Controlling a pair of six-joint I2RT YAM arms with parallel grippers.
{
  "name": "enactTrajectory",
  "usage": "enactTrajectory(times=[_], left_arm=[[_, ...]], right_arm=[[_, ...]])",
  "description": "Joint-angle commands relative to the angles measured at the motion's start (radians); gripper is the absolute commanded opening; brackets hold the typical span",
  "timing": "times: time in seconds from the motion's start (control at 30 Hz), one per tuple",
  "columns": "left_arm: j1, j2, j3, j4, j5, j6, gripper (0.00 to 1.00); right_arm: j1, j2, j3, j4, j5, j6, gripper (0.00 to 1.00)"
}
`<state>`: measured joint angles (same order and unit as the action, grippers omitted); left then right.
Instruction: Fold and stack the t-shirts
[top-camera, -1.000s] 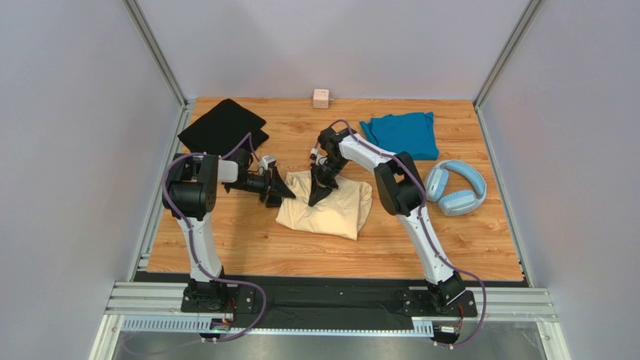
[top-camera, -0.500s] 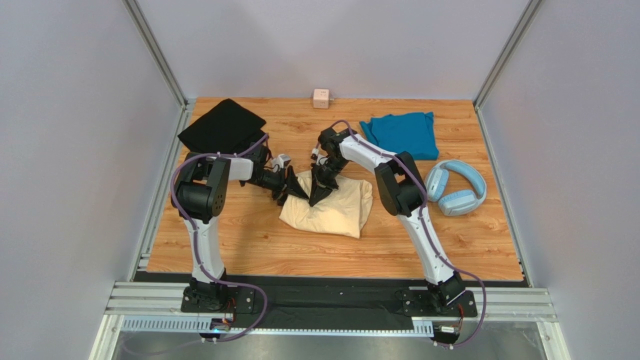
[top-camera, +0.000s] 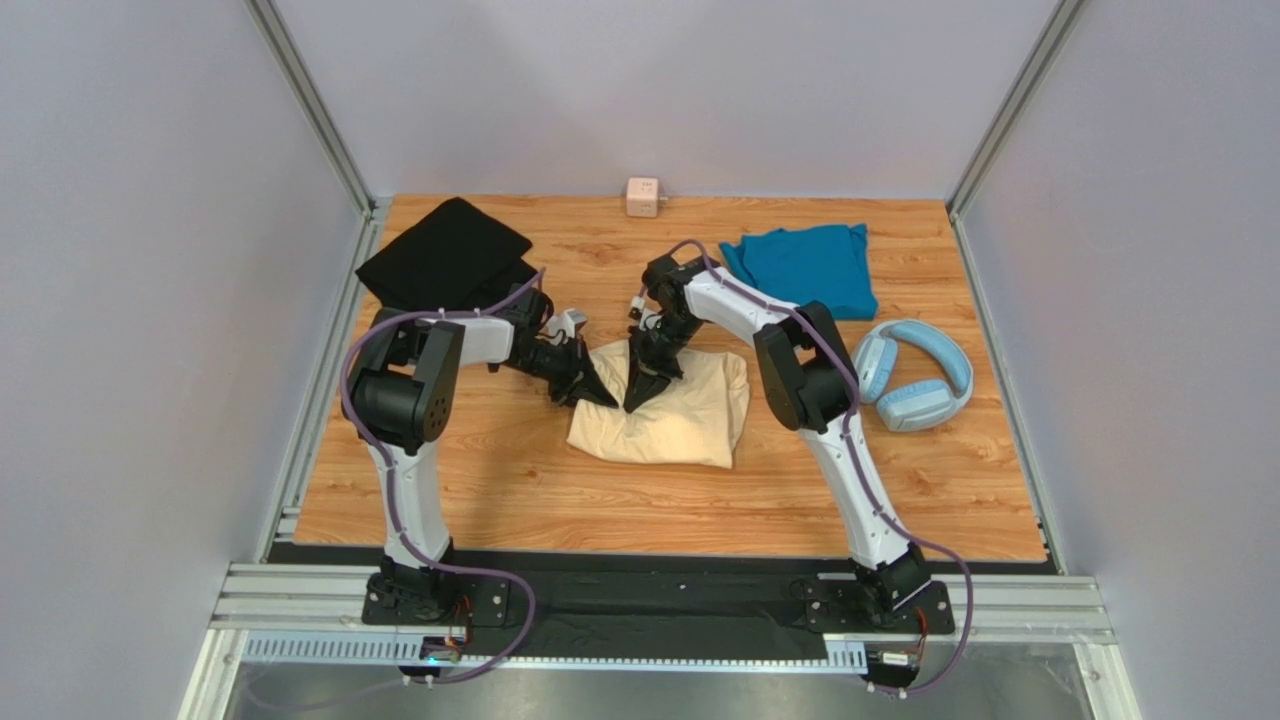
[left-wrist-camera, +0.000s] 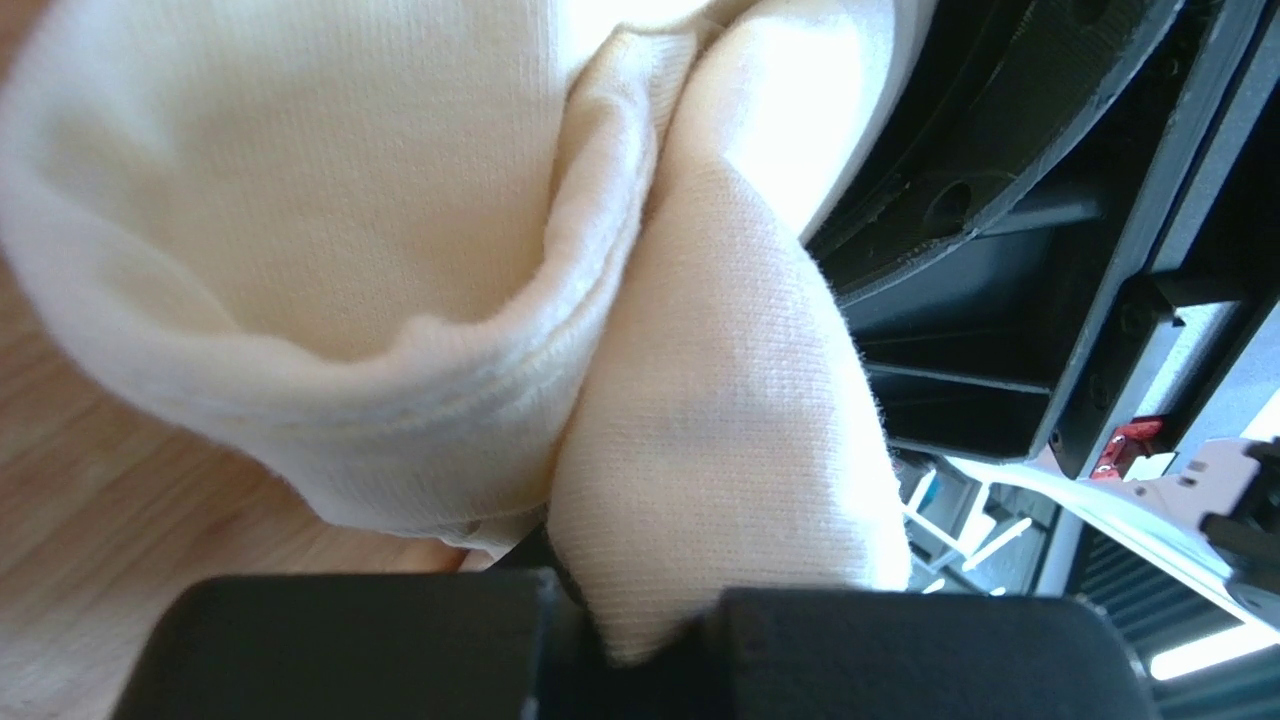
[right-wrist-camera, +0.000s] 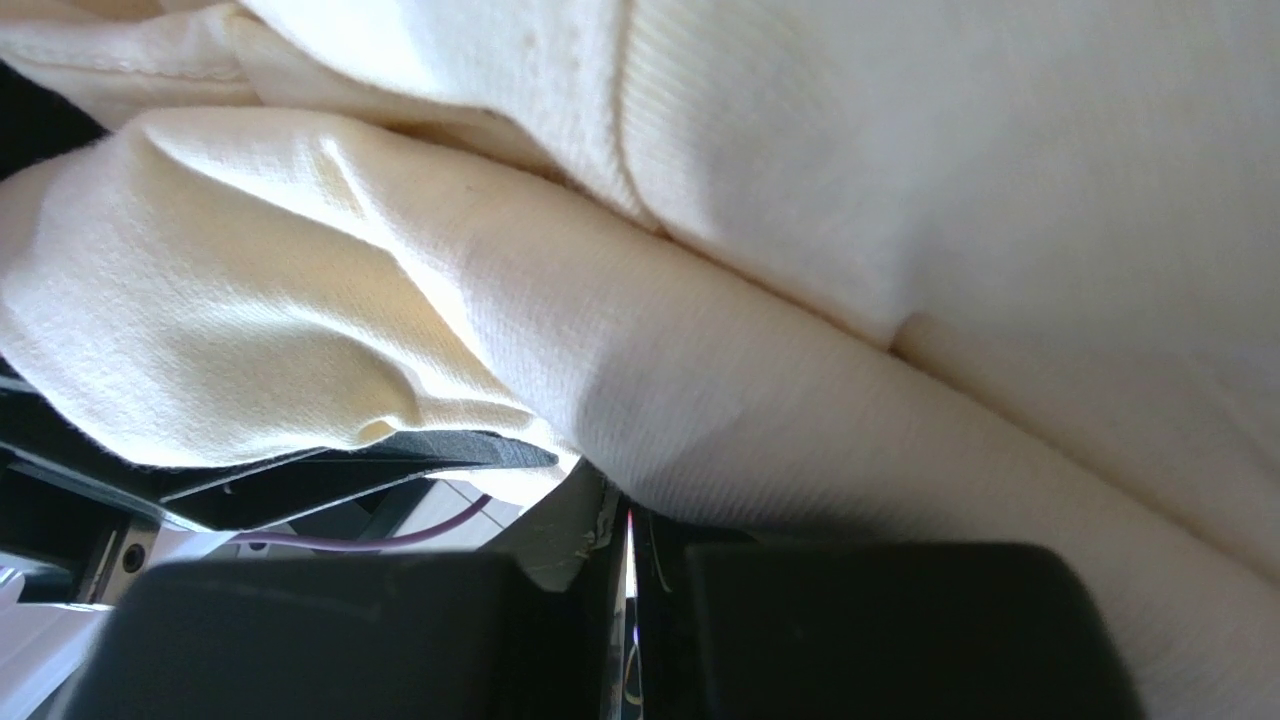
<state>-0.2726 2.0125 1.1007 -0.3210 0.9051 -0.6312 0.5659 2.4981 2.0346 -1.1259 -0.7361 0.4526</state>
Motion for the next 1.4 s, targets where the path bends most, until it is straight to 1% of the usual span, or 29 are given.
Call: enactTrajectory(times=[0.0,0.03,0.07,0.13,0.17,0.2,0.23,0.27,0.33,0.37,0.4,0.43,0.5,0.53,0.6,0.63,0.73,0.8,0.97,1.03,1.1,1.17,1.2,1.23,1.27,1.3,1.37], left_arm=[[-0.063,-0.026,-0.019,0.039,-0.060,-0.001,0.00],[-0.062,-0.041,-0.019,0.037,-0.063,-0.002,0.00],[-0.062,-0.052,-0.021,0.037,-0.069,-0.004,0.00],[-0.062,-0.073,-0.019,0.043,-0.074,-0.019,0.00],[-0.062,-0.080,-0.021,0.059,-0.068,-0.030,0.00],[-0.060,-0.086,-0.022,0.074,-0.061,-0.045,0.00],[-0.059,-0.098,-0.024,0.115,-0.046,-0.089,0.00],[-0.057,-0.106,-0.028,0.144,-0.037,-0.119,0.00],[-0.051,-0.127,-0.027,0.207,-0.034,-0.197,0.00],[-0.050,-0.133,-0.009,0.217,-0.037,-0.217,0.00],[-0.045,-0.142,0.005,0.220,-0.040,-0.229,0.00],[-0.043,-0.147,0.049,0.202,-0.052,-0.240,0.00],[-0.039,-0.156,0.099,0.174,-0.063,-0.252,0.00],[-0.037,-0.156,0.155,0.169,-0.067,-0.260,0.00],[-0.037,-0.143,0.218,0.168,-0.063,-0.288,0.00],[-0.037,-0.133,0.285,0.171,-0.052,-0.297,0.00],[-0.037,-0.109,0.391,0.184,-0.055,-0.341,0.00],[-0.037,-0.095,0.430,0.213,-0.074,-0.379,0.00],[-0.036,-0.025,0.547,0.301,-0.100,-0.478,0.00],[-0.037,0.024,0.614,0.347,-0.095,-0.528,0.00],[-0.040,0.076,0.668,0.355,-0.109,-0.545,0.00],[-0.046,0.118,0.781,0.336,-0.120,-0.539,0.00],[-0.050,0.171,0.832,0.294,-0.123,-0.533,0.00],[-0.053,0.199,0.935,0.280,-0.118,-0.536,0.00],[-0.059,0.227,0.986,0.269,-0.118,-0.542,0.00],[-0.063,0.276,1.077,0.258,-0.126,-0.554,0.00],[-0.077,0.317,1.165,0.246,-0.150,-0.562,0.00]], right_arm=[[0.011,-0.057,-0.076,0.072,0.078,0.045,0.09],[0.006,-0.097,-0.103,0.072,0.081,0.040,0.11],[-0.006,-0.182,-0.114,0.071,0.093,0.034,0.15],[-0.021,-0.272,-0.140,0.072,0.119,0.028,0.16],[-0.043,-0.357,-0.167,0.077,0.139,0.031,0.18],[-0.053,-0.401,-0.183,0.083,0.142,0.040,0.18],[-0.066,-0.442,-0.216,0.093,0.156,0.046,0.18],[-0.092,-0.522,-0.237,0.103,0.164,0.057,0.18],[-0.121,-0.600,-0.278,0.141,0.162,0.089,0.19],[-0.148,-0.673,-0.307,0.150,0.170,0.100,0.19],[-0.158,-0.708,-0.319,0.158,0.181,0.107,0.20],[-0.175,-0.767,-0.329,0.169,0.202,0.110,0.20],[-0.190,-0.817,-0.352,0.170,0.249,0.115,0.21],[-0.204,-0.855,-0.362,0.172,0.265,0.127,0.21],[-0.219,-0.886,-0.411,0.172,0.297,0.141,0.21],[-0.237,-0.913,-0.436,0.181,0.313,0.153,0.21],[-0.270,-0.946,-0.519,0.196,0.323,0.166,0.20],[-0.284,-0.953,-0.568,0.187,0.331,0.166,0.20],[-0.314,-0.966,-0.628,0.166,0.333,0.144,0.19],[-0.328,-0.969,-0.649,0.152,0.368,0.141,0.17],[-0.340,-0.981,-0.659,0.126,0.418,0.155,0.16],[-0.360,-1.018,-0.691,0.117,0.435,0.164,0.15],[-0.366,-1.036,-0.709,0.121,0.441,0.166,0.15],[-0.370,-1.082,-0.729,0.126,0.449,0.170,0.15],[-0.371,-1.107,-0.779,0.126,0.460,0.175,0.15],[-0.373,-1.155,-0.807,0.127,0.463,0.181,0.15],[-0.376,-1.200,-0.903,0.130,0.449,0.195,0.15]])
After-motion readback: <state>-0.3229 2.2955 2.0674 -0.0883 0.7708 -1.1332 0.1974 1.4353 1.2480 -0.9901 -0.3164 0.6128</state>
